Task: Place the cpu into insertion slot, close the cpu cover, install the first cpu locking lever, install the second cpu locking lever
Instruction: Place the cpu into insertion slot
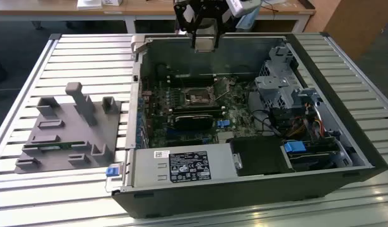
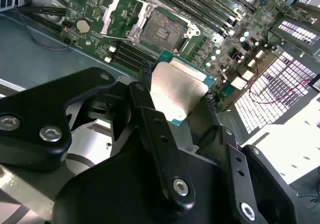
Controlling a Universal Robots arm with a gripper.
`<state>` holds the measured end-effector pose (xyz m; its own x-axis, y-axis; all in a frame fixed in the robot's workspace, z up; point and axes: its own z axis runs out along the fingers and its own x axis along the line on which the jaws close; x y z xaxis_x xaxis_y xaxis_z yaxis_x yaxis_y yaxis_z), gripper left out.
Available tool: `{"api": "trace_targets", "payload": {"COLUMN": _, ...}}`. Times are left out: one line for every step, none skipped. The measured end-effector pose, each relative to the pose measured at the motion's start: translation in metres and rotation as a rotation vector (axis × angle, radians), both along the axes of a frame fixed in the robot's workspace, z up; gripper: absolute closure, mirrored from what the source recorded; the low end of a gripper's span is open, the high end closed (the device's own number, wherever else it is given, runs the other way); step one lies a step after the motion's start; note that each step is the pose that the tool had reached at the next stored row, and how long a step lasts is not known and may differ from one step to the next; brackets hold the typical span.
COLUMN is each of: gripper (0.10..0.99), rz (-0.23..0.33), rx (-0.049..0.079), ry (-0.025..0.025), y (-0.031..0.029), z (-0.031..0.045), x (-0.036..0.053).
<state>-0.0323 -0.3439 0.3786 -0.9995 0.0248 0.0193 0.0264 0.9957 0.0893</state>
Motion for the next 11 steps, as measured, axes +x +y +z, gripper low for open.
{"api": "trace_targets", "payload": {"gripper": 0.549, "rz": 0.0, "rx": 0.0, "ry": 0.0, "y": 0.0, "z": 0.0, "x": 0.0}}
{"api": "trace_targets", "payload": {"gripper": 0.549, "rz": 0.0, "rx": 0.0, "ry": 0.0, "y": 0.0, "z": 0.0, "x": 0.0}}
{"api": "trace_targets", "payload": {"gripper": 0.549, "rz": -0.001, "rx": 0.0, "ry": 0.0001, "y": 0.0, "z": 0.0, "x": 0.0}}
{"api": "trace_targets", "payload": {"gripper": 0.549, "rz": -0.005, "rx": 0.0, "ry": 0.0, "y": 0.0, "z": 0.0, "x": 0.0}}
{"api": "trace_targets", "payload": {"gripper": 0.549, "rz": -0.011, "rx": 0.0, "ry": 0.0, "y": 0.0, "z": 0.0, "x": 0.0001}}
{"api": "trace_targets", "payload": {"gripper": 0.549, "rz": -0.018, "rx": 0.0, "ry": 0.0, "y": 0.0, "z": -0.0001, "x": 0.0}}
{"api": "trace_targets", "payload": {"gripper": 0.549, "rz": -0.028, "rx": 0.0, "ry": 0.0001, "y": 0.0, "z": -0.0001, "x": 0.0}}
{"api": "trace_targets", "payload": {"gripper": 0.549, "rz": -0.039, "rx": 0.0, "ry": 0.0, "y": 0.0, "z": -0.0001, "x": 0.0}}
{"api": "trace_targets", "payload": {"gripper": 0.549, "rz": -0.053, "rx": 0.0, "ry": 0.0, "y": 0.0, "z": -0.0002, "x": 0.0}}
{"api": "trace_targets", "payload": {"gripper": 0.549, "rz": -0.068, "rx": 0.0, "ry": 0.0, "y": 0.0, "z": -0.0003, "x": 0.0}}
{"api": "trace_targets", "payload": {"gripper": 0.549, "rz": -0.085, "rx": 0.0, "ry": 0.0, "y": 0.0, "z": -0.0004, "x": 0.0}}
